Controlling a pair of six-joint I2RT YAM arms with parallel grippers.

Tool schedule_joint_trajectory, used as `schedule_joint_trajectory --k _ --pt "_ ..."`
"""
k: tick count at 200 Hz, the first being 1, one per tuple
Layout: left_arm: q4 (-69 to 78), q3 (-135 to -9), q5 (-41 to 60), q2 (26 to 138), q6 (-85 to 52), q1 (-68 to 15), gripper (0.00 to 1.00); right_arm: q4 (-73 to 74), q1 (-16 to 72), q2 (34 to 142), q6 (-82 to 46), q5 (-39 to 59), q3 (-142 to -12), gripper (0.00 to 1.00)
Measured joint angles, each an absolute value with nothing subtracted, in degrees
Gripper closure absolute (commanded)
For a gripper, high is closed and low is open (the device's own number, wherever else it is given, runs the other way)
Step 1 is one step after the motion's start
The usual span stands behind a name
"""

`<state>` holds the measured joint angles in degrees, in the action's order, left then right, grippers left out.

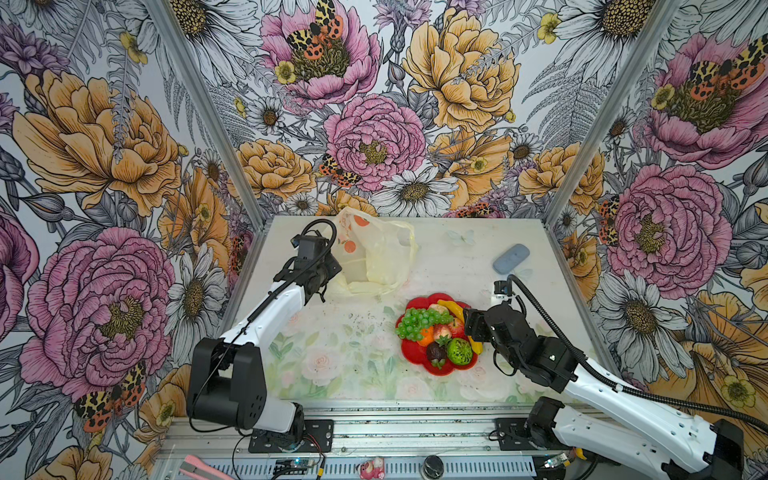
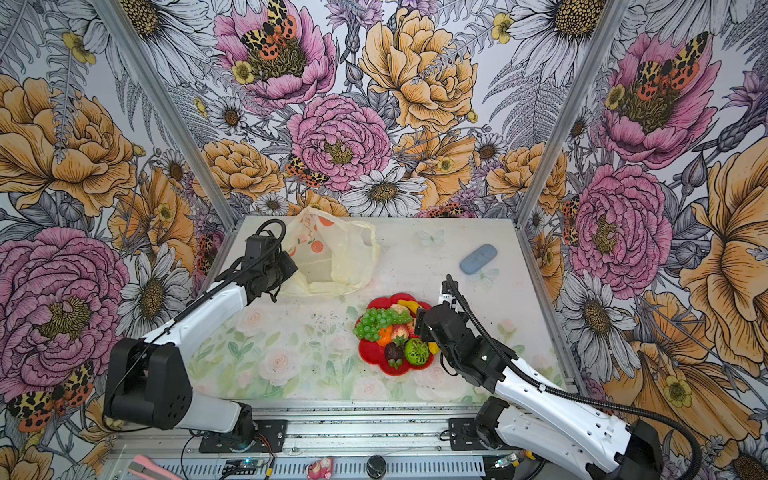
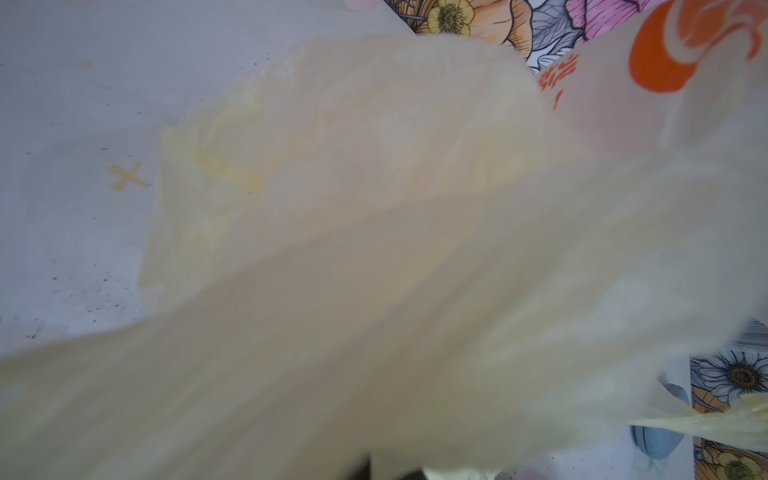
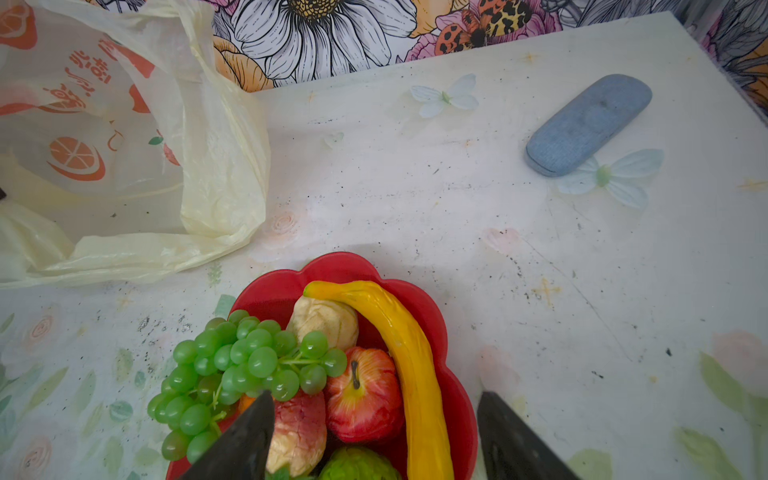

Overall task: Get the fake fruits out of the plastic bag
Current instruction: 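Move the bag farther away with the left gripper while the right withdraws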

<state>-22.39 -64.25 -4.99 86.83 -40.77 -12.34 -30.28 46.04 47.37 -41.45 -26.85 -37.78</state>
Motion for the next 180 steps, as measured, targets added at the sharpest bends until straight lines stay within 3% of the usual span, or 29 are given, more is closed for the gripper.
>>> schedule_joint_trajectory --k 71,101,116,138,180 --pt "-27.09 -93.3 1.04 112.42 -35.94 -16.58 1.0 -29.89 43.9 44.23 -45.52 -23.64 -34.85 0.1" --pt "-31.94 -105.32 2.68 121.8 -33.76 -18.37 0.94 -29.8 43.75 43.38 -46.76 -23.42 -34.2 0.1" --pt "-35.09 -111.09 3.16 125.91 -32.47 -19.18 0.88 -29.82 43.4 43.0 -47.83 -23.31 -33.78 0.08" --pt "-39.51 -118.69 3.38 130.87 -31.09 -20.18 0.72 -29.67 43.03 42.09 -49.76 -23.2 -32.8 0.03" --pt "-44.14 -122.58 2.98 132.09 -28.8 -21.28 0.44 -29.69 42.28 39.42 -53.08 -23.2 -30.61 0.01"
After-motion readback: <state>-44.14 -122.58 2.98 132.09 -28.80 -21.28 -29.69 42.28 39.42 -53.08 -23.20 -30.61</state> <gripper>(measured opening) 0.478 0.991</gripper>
